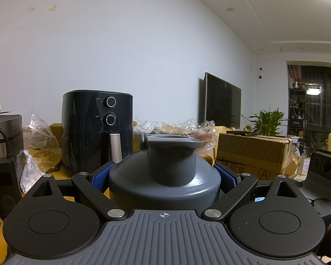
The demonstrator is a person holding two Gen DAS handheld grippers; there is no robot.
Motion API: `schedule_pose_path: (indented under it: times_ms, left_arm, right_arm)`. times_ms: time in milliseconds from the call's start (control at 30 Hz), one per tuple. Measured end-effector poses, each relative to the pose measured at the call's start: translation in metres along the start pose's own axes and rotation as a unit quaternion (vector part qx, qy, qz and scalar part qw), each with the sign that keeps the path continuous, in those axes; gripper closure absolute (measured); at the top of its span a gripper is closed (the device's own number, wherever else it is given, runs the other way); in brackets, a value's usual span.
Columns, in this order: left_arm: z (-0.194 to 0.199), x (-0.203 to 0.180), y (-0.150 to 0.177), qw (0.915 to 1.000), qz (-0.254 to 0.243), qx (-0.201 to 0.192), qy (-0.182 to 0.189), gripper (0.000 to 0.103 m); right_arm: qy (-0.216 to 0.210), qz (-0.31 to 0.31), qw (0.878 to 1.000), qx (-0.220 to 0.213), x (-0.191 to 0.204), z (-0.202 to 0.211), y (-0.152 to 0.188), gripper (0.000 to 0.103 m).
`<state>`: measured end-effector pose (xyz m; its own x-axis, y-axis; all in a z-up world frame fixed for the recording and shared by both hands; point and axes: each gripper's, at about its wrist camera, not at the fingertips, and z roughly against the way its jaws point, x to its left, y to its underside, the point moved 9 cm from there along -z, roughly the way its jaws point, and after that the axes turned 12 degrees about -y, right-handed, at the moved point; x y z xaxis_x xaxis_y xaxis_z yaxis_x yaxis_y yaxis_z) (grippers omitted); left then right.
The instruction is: Clean container
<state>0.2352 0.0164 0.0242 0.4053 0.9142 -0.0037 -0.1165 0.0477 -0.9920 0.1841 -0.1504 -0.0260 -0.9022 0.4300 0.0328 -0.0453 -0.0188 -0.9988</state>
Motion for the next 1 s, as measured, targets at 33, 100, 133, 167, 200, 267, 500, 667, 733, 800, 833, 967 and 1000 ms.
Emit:
schedule_pose_path:
  times_ms: [33,100,133,167,200,267,500,667,733,800,833,967,1000]
  left_arm:
    - [0.0000,0.0002,-0.0001,1.0000,0.000,0.000,0.000,0.008]
    - [0.0001,0.0002,-0.0002,1.0000,0.000,0.000,0.000,0.008]
    - [0.0002,0.0000,-0.0003,1.0000,0.000,0.000,-0.001,0.008]
    - [0.0003,-0.0001,-0.0004,1.0000,0.000,-0.001,-0.002,0.008]
    - [0.0004,-0.0002,-0.0004,1.0000,0.000,-0.002,-0.002,0.008]
    - [0.0001,-0.0003,-0.0006,1.0000,0.000,-0.002,-0.002,0.008]
    - [0.0006,-0.0009,-0.0008,1.0000,-0.001,-0.005,-0.004,0.008]
    - [-0.0030,0.0045,-0.0029,0.9996,0.013,-0.001,-0.024,0.007]
    - [-0.0041,0.0061,-0.0037,0.9994,0.016,-0.001,-0.030,0.007]
    - [-0.0046,0.0067,-0.0046,0.9992,0.014,-0.004,-0.037,0.007]
    - [-0.0045,0.0063,-0.0049,0.9991,0.010,-0.004,-0.041,0.005]
    - [-0.0029,0.0013,-0.0063,0.9988,-0.001,-0.005,-0.048,0.000]
    - [-0.0025,-0.0009,-0.0066,0.9988,-0.006,-0.005,-0.049,0.000]
  right_arm:
    - [0.000,0.000,1.000,-0.002,-0.0002,0.0011,0.0002,0.081]
    - [-0.001,-0.001,1.000,-0.005,-0.0007,0.0024,0.0007,0.081]
    - [-0.001,-0.002,1.000,-0.006,-0.0009,0.0026,0.0009,0.081]
    - [-0.001,-0.003,1.000,-0.006,-0.0012,0.0029,0.0010,0.081]
    - [-0.001,-0.005,1.000,-0.007,-0.0014,0.0031,0.0012,0.081]
    - [0.000,-0.007,1.000,-0.008,-0.0018,0.0036,0.0016,0.081]
    - [0.000,-0.014,1.000,-0.012,-0.0034,0.0053,0.0029,0.081]
    - [0.000,-0.020,1.000,-0.014,-0.0045,0.0066,0.0038,0.080]
    - [0.000,-0.022,1.000,-0.015,-0.0050,0.0071,0.0042,0.080]
    - [0.000,-0.022,1.000,-0.015,-0.0048,0.0072,0.0044,0.080]
    - [0.000,-0.022,1.000,-0.015,-0.0047,0.0073,0.0045,0.080]
    - [0.001,-0.023,1.000,-0.014,-0.0043,0.0075,0.0048,0.080]
    - [0.001,-0.023,1.000,-0.013,-0.0042,0.0076,0.0049,0.080]
